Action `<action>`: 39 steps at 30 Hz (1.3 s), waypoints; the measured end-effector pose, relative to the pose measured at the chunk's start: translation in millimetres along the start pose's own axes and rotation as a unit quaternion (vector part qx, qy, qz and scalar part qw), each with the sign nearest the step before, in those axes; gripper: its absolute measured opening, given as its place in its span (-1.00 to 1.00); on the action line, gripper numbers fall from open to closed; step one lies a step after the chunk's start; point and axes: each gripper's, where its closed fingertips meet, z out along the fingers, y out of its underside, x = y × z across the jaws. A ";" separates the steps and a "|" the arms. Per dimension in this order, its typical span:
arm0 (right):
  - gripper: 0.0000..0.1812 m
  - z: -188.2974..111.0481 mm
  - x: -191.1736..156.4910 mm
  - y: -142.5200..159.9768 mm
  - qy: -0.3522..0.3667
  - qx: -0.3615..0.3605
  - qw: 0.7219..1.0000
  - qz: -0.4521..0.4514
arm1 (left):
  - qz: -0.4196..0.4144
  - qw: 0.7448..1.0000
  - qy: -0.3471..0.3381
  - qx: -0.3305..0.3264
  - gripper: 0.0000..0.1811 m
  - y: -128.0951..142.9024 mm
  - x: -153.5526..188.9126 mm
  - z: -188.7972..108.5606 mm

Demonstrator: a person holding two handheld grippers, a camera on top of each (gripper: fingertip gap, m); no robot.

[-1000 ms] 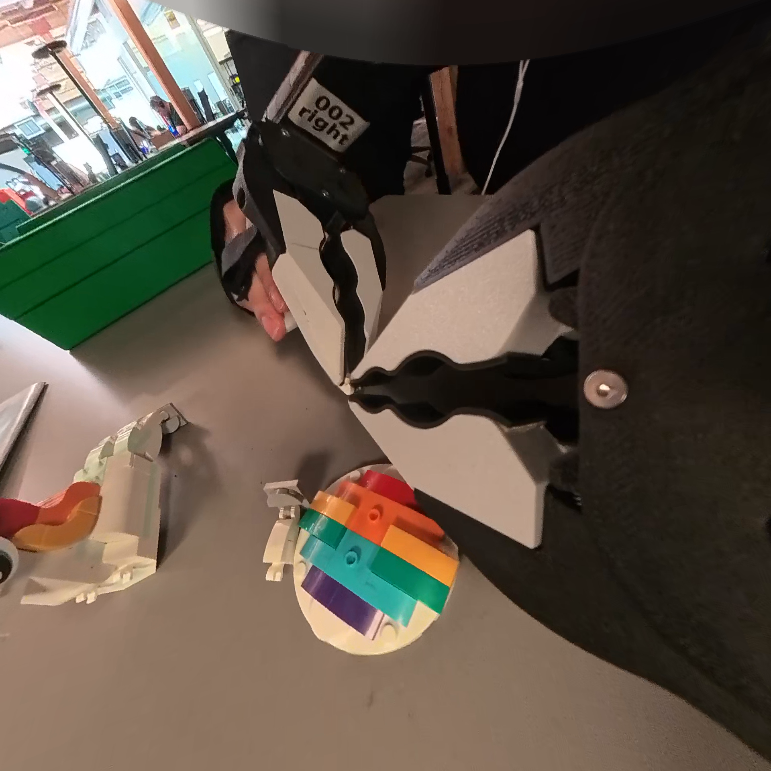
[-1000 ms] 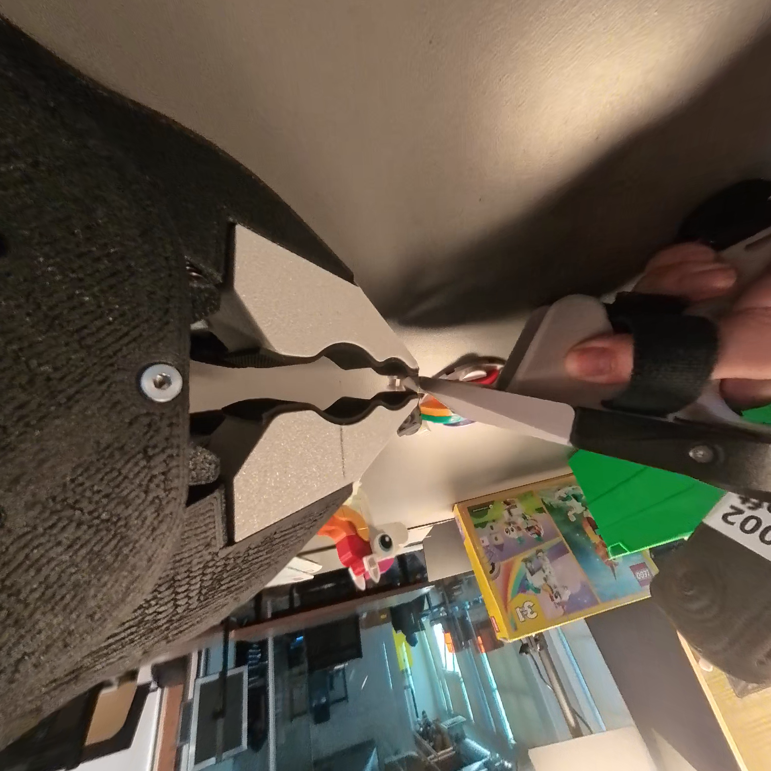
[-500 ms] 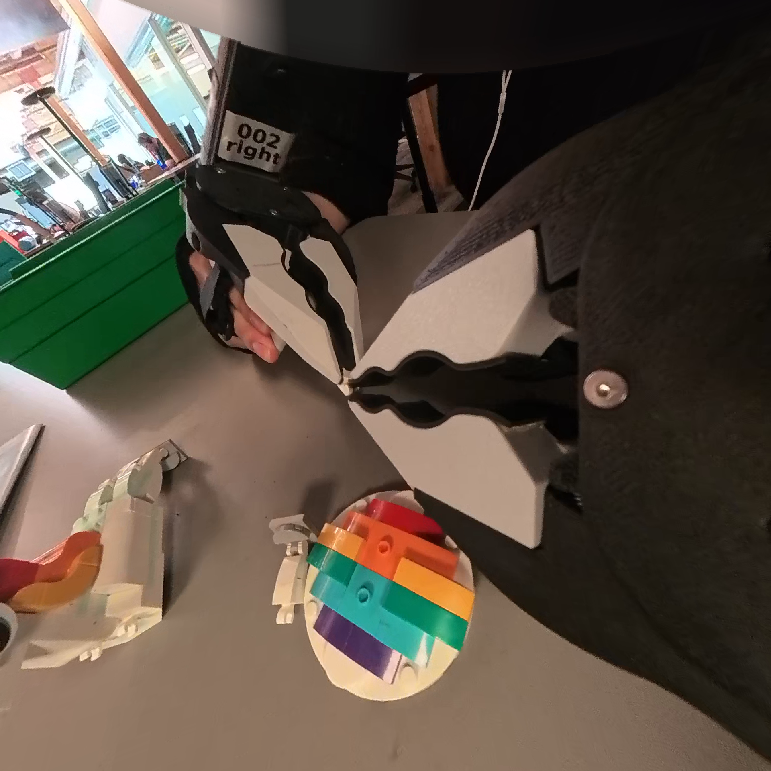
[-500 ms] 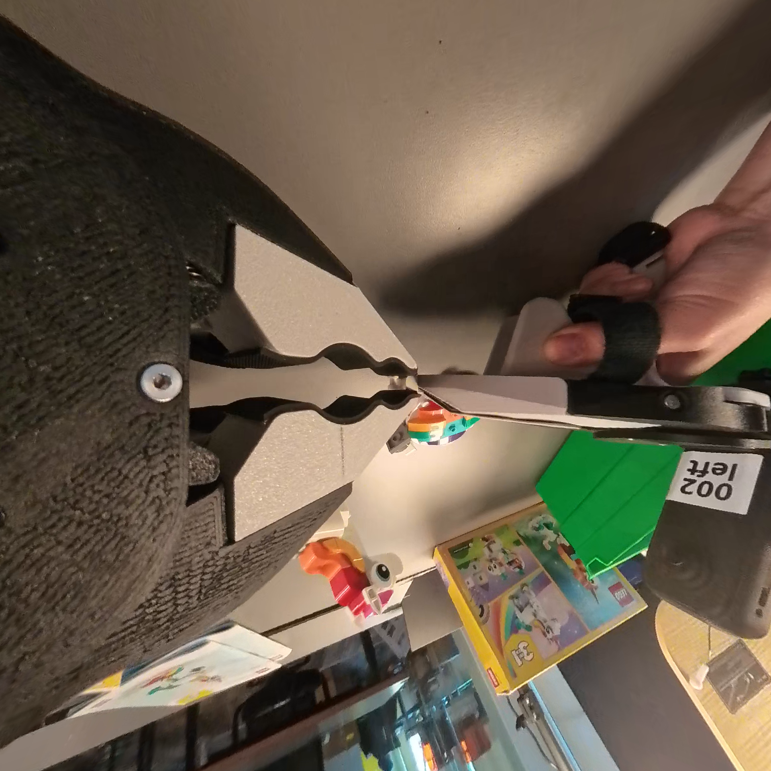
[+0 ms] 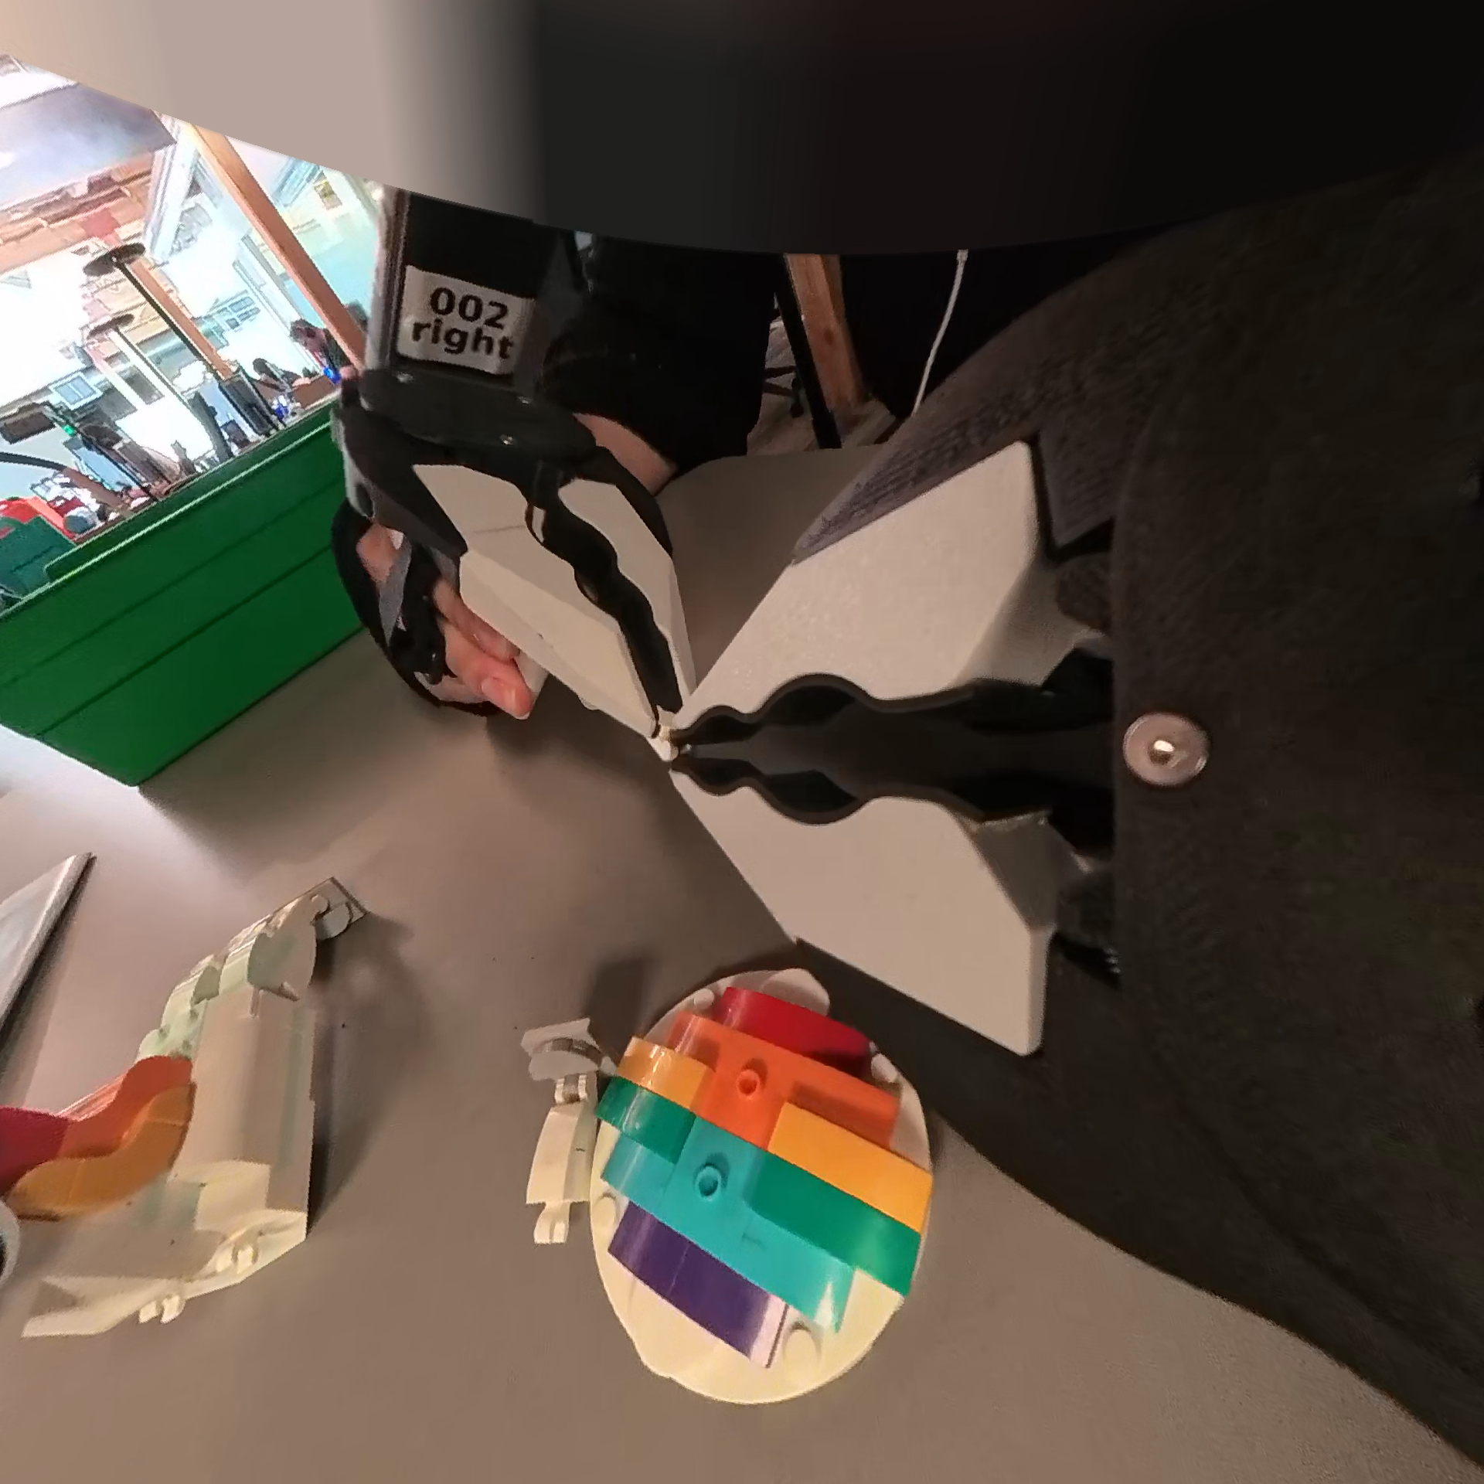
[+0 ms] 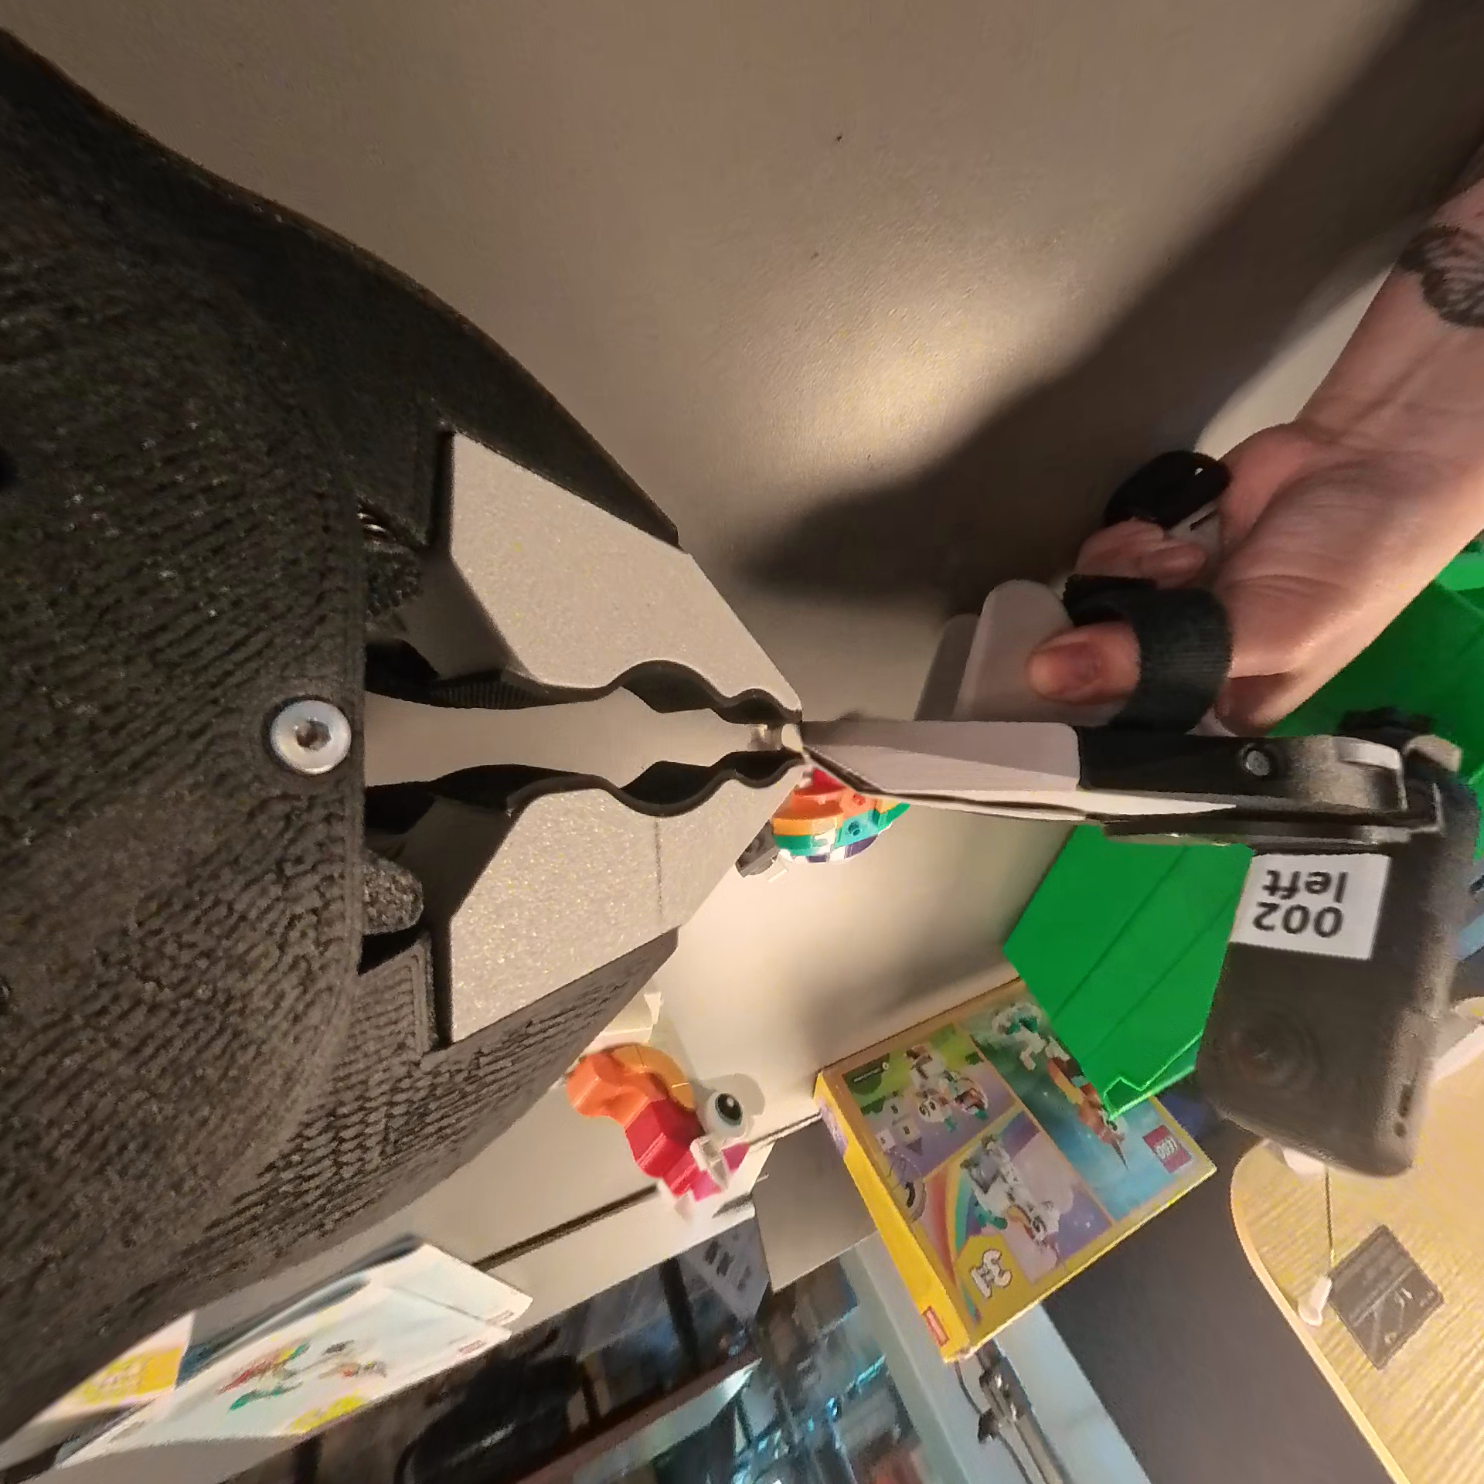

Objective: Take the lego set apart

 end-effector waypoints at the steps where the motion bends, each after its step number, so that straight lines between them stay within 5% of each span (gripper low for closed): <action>1: -0.96 -0.7 -0.5 -0.7 -0.005 0.003 1.000 0.003 | -0.002 1.000 0.004 -0.001 -0.97 0.3 0.9 0.2; 5: -0.96 -2.4 -3.3 -6.0 -0.007 0.018 1.000 -0.001 | -0.009 1.000 0.004 -0.007 -0.97 1.8 -0.3 1.0; 6: -0.95 -7.3 -3.0 -25.7 -0.003 0.073 0.997 0.018 | -0.029 0.996 -0.078 -0.014 -0.97 4.2 -25.5 -1.4; 7: -0.96 -14.3 1.6 -45.5 0.007 0.119 0.992 0.042 | -0.034 0.997 -0.069 -0.009 -0.97 2.2 -25.0 -2.2; 10: -0.95 -15.5 13.3 -36.4 0.069 0.063 0.995 -0.036 | -0.037 0.998 -0.057 -0.008 -0.97 1.9 -22.4 -1.9; 15: -0.95 -15.8 23.2 -16.0 0.089 0.033 0.995 -0.029 | -0.035 0.998 -0.052 0.003 -0.97 -0.8 -20.1 -3.0; 22: -0.94 -43.3 71.5 -16.4 0.289 0.032 0.952 -0.098 | 0.099 0.993 0.011 0.060 -0.96 -21.2 48.6 -4.9; 25: -0.94 -54.7 79.0 -24.7 0.321 0.055 0.941 -0.092 | 0.242 0.958 -0.044 0.146 -0.96 -46.1 102.4 -35.3; 28: -0.94 -58.1 80.6 -27.7 0.328 0.064 0.938 -0.089 | 0.323 0.885 -0.185 0.279 -0.97 -80.4 125.9 -110.2; 30: -0.94 -55.7 78.8 -27.2 0.323 0.064 0.940 -0.088 | 0.303 0.844 -0.312 0.315 -0.97 -93.3 107.2 -172.8; 34: -0.94 -50.1 73.4 -28.9 0.309 0.066 0.944 -0.092 | 0.179 0.830 -0.477 0.229 -0.97 -70.5 23.6 -256.3; 36: -0.94 -47.8 70.4 -30.4 0.302 0.066 0.946 -0.096 | 0.109 0.825 -0.537 0.138 -0.96 -41.4 -30.4 -278.3; 39: -0.94 -43.9 67.2 -29.4 0.293 0.061 0.949 -0.102 | 0.011 0.858 -0.506 0.093 -0.96 -18.6 -76.9 -276.6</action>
